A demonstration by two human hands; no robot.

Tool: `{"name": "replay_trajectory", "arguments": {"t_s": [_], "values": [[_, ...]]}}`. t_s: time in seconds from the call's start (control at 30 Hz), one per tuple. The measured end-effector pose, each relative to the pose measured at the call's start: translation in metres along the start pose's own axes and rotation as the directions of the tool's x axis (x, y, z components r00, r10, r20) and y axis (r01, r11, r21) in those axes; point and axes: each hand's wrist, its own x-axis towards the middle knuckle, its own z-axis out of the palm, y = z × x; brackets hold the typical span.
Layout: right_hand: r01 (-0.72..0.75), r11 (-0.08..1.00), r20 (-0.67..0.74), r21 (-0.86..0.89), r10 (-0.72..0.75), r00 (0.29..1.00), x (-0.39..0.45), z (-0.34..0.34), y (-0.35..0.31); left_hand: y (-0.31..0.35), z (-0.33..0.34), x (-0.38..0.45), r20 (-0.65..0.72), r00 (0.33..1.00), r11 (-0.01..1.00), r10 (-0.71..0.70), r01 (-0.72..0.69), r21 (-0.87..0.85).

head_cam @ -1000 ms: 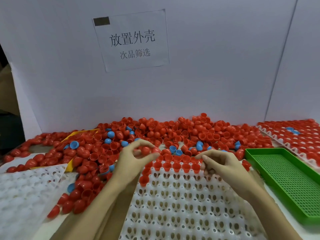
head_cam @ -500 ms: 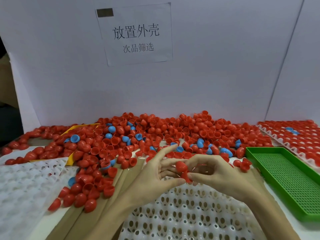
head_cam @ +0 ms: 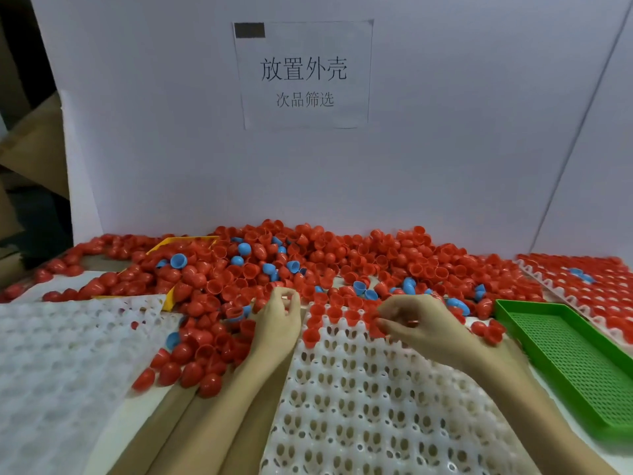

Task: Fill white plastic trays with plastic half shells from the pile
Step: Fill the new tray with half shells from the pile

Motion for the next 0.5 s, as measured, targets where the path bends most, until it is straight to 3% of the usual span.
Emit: {"name": "replay_trajectory", "arguments": {"t_s": [0.2, 0.37, 0.5], "values": [[0.083, 0.949, 0.159, -0.305, -0.035, 0.987, 0.033, 0.039, -0.040, 0.009, 0.007, -0.011, 0.014, 0.999, 0.995, 0.035, -0.036, 0.091], [0.042, 0.868, 0.247, -0.494, 0.094, 0.964, 0.041, 0.060, -0.057, 0.019, 0.009, -0.018, 0.054, 0.998, 0.995, -0.045, 0.040, 0.088], [0.049, 0.872, 0.256, -0.486, 0.089, 0.963, 0.042, 0.057, -0.061, 0.016, 0.009, -0.016, 0.065, 0.998, 0.985, -0.019, 0.008, 0.172]]}}
